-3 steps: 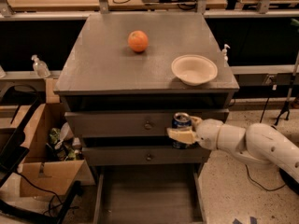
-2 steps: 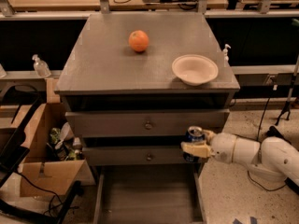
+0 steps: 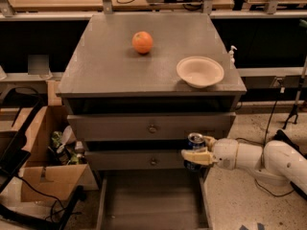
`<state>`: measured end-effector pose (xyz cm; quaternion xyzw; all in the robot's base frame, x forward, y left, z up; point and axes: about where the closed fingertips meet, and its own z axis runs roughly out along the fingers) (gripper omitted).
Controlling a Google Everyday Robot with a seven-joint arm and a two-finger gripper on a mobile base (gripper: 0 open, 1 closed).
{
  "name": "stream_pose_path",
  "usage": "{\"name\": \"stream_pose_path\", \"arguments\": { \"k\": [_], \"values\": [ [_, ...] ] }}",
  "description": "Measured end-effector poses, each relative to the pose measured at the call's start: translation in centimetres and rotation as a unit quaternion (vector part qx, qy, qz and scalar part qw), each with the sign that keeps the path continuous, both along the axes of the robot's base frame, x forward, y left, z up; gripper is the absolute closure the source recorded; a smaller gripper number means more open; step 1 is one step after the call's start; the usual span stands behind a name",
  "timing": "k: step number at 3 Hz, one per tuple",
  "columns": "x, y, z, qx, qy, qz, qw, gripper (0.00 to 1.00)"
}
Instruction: Place pepsi can into bottom drawer
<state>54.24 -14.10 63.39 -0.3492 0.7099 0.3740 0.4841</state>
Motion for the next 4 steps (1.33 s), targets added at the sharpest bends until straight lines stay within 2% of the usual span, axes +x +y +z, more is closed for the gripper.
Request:
{"name": "stream_pose_path", "arguments": {
  "k": [1, 2, 3, 4],
  "values": [
    [0.2, 1.3, -1.5, -0.002, 0.003, 0.008, 1.0, 1.0],
    [-0.5, 3.2, -6.4, 0.01, 0.0, 0.012, 0.9999, 1.0],
    [-1.1, 3.9, -13.0, 0.033, -0.024, 0.021, 0.999, 1.0],
    [-1.3, 3.7, -19.2, 0.044, -0.051, 0.038, 0.997, 1.0]
  ]
}}
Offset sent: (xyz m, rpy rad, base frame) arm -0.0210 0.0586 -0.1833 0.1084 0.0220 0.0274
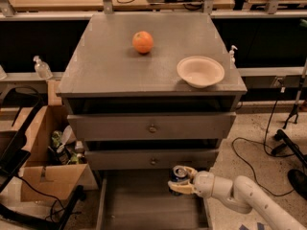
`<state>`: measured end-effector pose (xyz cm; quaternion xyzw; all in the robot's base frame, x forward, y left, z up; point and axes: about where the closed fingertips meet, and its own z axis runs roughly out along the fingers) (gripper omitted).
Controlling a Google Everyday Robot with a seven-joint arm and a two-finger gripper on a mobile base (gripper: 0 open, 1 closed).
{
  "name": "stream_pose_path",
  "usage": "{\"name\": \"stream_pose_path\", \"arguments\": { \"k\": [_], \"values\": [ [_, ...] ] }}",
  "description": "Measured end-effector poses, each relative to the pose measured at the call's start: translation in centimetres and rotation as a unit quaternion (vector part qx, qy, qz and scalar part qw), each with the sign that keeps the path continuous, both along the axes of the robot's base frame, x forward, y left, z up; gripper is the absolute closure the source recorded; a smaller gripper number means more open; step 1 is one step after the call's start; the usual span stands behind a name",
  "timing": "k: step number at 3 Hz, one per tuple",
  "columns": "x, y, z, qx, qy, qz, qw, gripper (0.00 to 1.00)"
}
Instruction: Place pepsi can into bottom drawer
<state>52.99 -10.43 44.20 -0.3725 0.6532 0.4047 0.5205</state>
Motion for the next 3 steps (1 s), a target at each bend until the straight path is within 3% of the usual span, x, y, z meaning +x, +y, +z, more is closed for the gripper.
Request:
{"name": "stream_pose_path", "arguments": {
  "k": [1, 2, 3],
  "values": [
    [1.1, -1.5, -5.3, -0.01, -0.022, 0.017, 0.9996, 1.0],
    [1.0, -1.1, -5.4, -0.01, -0.021, 0.021, 0.9995, 1.0],
    [1.4, 2.6, -8.4, 0.004, -0.005, 0.034, 0.9994, 1.0]
  ]
}}
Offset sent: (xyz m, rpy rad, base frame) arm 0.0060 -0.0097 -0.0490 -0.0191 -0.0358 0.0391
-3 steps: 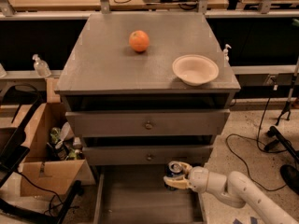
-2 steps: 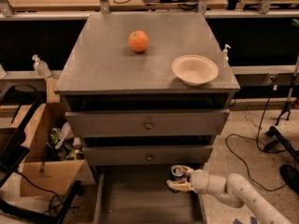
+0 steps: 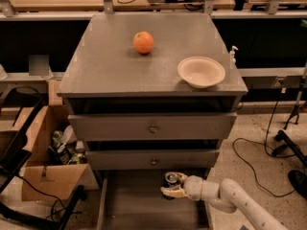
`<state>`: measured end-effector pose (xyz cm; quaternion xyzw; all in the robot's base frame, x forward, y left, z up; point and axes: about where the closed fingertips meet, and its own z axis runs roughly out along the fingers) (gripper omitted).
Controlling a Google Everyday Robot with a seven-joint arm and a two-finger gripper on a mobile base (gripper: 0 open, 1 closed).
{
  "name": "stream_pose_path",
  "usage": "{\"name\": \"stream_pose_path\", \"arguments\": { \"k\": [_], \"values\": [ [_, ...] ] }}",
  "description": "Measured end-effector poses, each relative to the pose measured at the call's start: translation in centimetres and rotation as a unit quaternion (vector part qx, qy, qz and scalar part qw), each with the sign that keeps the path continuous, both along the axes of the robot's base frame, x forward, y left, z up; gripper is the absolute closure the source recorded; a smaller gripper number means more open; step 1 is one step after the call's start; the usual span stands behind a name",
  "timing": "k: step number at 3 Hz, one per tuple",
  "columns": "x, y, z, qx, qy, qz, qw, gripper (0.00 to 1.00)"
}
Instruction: Place pepsi can into bottom drawer
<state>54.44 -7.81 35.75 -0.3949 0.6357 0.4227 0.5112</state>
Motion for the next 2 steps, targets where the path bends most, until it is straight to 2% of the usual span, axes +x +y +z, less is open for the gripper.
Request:
{"name": "stream_pose_path", "arguments": {
  "k": [1, 2],
  "values": [
    [1.0, 4.7, -3.4, 0.005, 0.003, 0.017, 0.9998, 1.0],
    [1.8, 9.3, -7.3, 0.003, -0.007, 0.031, 0.9995, 1.0]
  ]
}}
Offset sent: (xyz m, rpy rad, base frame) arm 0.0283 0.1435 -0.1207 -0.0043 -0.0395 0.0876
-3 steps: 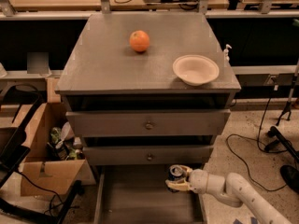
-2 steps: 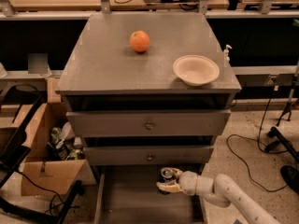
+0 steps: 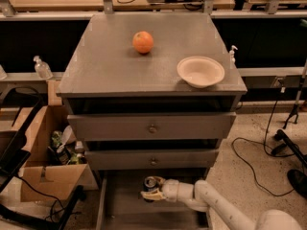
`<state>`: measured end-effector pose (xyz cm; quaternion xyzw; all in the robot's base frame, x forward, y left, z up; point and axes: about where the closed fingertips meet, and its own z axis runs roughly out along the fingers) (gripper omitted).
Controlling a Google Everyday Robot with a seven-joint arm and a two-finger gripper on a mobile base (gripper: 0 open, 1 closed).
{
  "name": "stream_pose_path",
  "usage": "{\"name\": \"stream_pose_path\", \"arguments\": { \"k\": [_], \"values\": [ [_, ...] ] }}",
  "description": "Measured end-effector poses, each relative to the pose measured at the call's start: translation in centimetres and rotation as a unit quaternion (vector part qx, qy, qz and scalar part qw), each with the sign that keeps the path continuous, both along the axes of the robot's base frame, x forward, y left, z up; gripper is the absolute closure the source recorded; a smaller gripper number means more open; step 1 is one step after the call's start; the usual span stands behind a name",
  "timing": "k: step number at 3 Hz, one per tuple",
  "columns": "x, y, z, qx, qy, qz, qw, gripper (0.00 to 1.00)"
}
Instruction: Place pepsi can into bottom drawer
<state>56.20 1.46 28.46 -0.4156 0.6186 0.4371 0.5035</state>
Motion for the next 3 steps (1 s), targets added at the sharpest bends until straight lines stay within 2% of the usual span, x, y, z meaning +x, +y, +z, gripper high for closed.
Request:
{"name": "stream_pose_path", "arguments": {
  "k": [1, 2, 3],
  "values": [
    [0.3, 4.6, -5.3, -0.035, -0.028, 0.018, 0.9988, 1.0],
    [0.0, 6.5, -8.0, -0.053, -0.039, 0.025, 0.9975, 1.0],
    [-0.1, 6.7, -7.9, -0.051, -0.039, 0.026, 0.9976, 0.82]
  ]
}}
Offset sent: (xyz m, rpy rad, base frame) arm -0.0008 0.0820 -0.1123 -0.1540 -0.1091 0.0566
